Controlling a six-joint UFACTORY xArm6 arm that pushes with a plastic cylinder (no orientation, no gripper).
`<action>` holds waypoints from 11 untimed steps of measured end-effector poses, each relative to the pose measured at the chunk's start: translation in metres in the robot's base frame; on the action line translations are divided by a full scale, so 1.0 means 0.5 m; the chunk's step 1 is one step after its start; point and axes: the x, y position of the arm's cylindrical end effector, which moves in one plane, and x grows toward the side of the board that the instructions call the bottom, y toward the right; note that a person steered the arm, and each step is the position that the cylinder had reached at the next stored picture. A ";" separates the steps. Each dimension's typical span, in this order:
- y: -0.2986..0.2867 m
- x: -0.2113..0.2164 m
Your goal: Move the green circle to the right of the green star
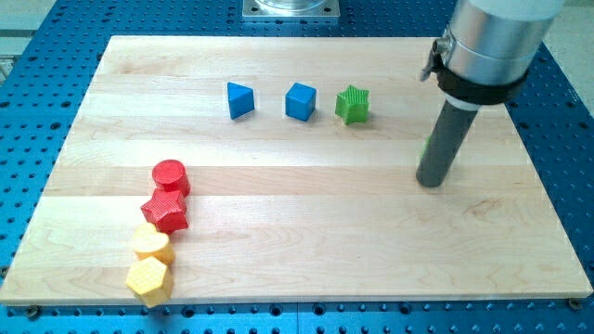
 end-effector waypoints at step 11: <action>0.180 -0.155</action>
